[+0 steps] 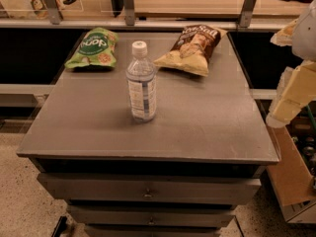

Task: Move blue plastic bottle near green rice chip bag

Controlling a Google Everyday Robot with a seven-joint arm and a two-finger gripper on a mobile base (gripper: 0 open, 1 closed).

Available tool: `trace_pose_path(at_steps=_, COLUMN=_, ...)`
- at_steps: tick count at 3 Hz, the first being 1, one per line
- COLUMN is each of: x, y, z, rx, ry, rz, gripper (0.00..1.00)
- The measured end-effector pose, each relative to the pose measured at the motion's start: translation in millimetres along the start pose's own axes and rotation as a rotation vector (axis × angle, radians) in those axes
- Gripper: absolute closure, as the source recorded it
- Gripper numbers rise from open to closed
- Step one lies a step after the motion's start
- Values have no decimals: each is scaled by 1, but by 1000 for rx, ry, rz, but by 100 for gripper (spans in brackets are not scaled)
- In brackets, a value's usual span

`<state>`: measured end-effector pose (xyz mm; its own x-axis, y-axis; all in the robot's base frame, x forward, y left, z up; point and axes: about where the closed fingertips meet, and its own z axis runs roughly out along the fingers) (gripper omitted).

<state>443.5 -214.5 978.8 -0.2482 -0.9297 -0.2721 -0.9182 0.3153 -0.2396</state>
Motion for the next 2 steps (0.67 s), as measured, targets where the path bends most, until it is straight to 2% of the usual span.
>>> trace_pose_path(at_steps=2, x=-22, y=-1, z=12, rx=-1, ry=-218, rz=178, gripper=0)
